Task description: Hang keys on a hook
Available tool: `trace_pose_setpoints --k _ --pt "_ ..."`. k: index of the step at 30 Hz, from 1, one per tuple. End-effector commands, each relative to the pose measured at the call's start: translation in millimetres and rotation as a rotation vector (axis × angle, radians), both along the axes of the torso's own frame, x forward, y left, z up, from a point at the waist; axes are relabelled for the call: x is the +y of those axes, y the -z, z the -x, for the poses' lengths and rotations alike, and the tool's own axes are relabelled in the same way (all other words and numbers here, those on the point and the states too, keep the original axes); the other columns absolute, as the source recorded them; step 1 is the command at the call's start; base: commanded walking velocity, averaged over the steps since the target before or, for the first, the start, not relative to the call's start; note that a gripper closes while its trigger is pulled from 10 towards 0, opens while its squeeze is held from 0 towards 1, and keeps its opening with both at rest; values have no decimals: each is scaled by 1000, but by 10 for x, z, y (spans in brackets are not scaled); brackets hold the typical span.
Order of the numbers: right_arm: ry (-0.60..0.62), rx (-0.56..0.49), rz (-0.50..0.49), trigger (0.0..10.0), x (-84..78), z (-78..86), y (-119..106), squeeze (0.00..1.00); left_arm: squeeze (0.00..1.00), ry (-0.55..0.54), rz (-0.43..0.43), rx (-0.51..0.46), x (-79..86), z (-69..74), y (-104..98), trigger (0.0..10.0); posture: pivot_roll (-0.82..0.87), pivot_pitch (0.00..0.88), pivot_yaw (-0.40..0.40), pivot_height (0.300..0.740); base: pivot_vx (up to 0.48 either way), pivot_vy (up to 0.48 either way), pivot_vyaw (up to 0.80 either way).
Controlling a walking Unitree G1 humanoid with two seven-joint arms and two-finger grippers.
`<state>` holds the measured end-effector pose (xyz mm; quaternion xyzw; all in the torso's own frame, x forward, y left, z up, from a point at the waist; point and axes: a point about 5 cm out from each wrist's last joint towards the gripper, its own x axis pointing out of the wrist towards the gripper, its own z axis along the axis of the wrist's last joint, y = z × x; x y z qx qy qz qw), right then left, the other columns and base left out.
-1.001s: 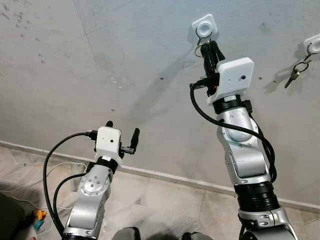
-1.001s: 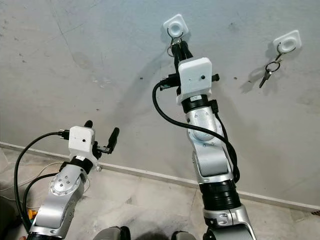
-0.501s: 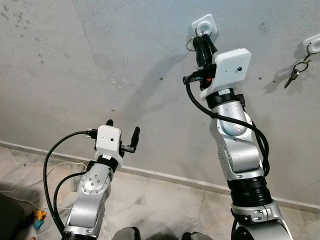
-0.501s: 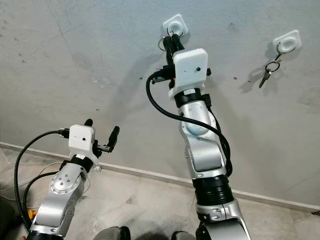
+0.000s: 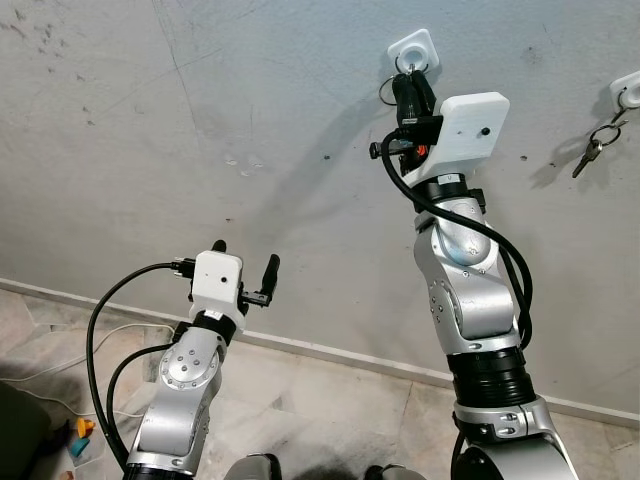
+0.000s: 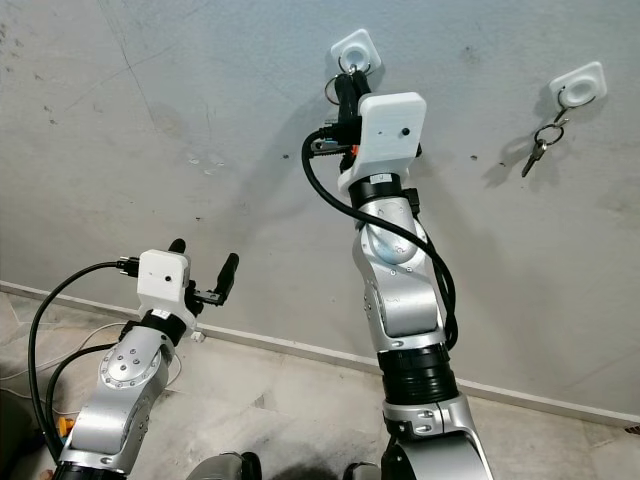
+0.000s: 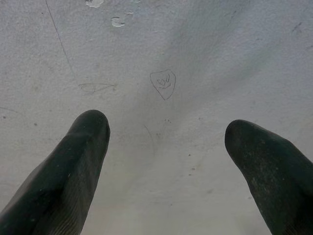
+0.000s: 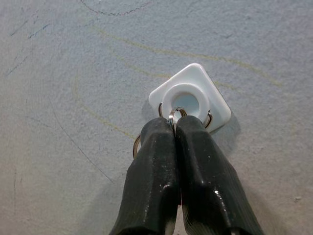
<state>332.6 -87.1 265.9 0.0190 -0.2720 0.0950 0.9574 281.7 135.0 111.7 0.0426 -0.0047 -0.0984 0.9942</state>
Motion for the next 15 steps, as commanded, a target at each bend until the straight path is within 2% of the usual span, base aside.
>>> trace_pose_setpoints --k 1,8,15 --pt "54 81 -43 10000 -114 -62 107 0 0 2 -10 20 31 23 33 10000 86 159 49 740 0 0 0" --pt "102 191 -154 10000 -236 -137 212 0 0 10 -11 32 31 26 45 10000 89 159 54 740 0 0 0" --pt "124 238 -188 10000 -288 -154 276 0 0 15 -11 36 27 25 47 10000 88 159 57 740 0 0 0"
